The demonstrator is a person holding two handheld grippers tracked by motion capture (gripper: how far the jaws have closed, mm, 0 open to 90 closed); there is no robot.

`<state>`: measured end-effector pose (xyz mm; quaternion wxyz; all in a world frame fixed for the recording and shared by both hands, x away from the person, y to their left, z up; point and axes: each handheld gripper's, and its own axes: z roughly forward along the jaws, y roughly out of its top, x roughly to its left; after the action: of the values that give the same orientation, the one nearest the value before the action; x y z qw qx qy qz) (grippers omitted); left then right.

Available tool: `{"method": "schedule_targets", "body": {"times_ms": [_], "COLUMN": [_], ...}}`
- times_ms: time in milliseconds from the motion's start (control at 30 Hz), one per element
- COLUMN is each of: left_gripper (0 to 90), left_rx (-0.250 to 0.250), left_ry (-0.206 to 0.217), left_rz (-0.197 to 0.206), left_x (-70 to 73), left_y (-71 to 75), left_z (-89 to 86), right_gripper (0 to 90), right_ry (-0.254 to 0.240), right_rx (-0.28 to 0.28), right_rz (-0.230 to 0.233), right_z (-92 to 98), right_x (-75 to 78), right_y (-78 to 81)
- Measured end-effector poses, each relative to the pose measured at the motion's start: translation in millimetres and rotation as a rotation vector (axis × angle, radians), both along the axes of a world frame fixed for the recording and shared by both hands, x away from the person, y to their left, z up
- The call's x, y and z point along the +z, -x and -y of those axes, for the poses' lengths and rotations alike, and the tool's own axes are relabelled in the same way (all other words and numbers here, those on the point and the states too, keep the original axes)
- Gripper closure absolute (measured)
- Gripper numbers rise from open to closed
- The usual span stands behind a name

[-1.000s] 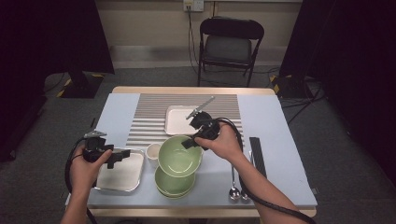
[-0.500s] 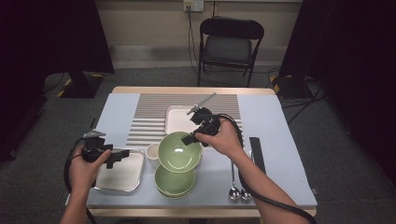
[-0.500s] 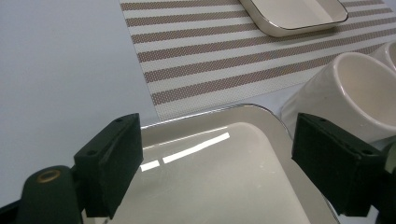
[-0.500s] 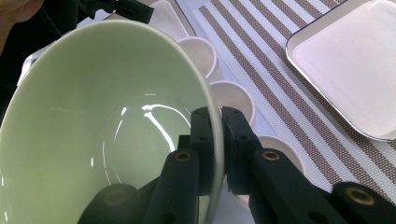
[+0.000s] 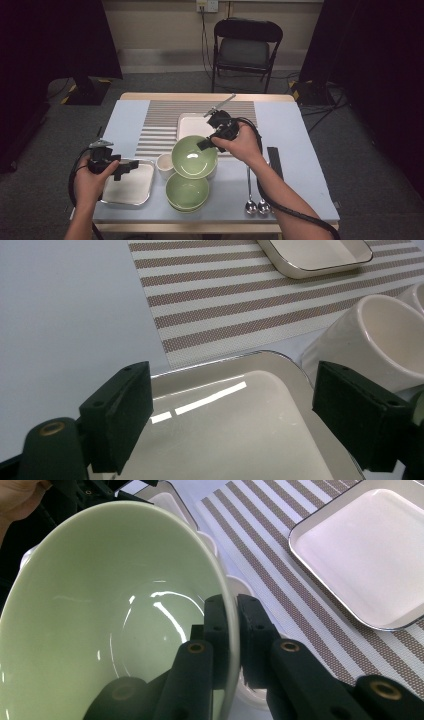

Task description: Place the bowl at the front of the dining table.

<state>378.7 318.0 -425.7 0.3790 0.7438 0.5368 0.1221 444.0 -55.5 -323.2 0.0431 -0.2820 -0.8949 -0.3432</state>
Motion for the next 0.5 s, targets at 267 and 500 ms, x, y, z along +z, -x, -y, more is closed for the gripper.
{"method": "schedule_targets", "body": {"times_ms": [267,500], "left_gripper": [16.1,16.1], "left_rx": [0.002,-0.002], "left_ry": [-0.003,-0.005], "left_rz": [0.0,0.004], "left_x": [-0.8,-0.3], "left_y": [-0.1,-0.1], "left_z": [0.1,0.5], "right_gripper": [83.6,83.6], "right_ry": [-0.011,-0.016], "right_rx": [-0.026,-0.045], "right_rz": [0.001,-0.008], "right_z": [3.7,5.8], "right_x": [3.2,3.8], "right_y": [-5.1,-9.6]}}
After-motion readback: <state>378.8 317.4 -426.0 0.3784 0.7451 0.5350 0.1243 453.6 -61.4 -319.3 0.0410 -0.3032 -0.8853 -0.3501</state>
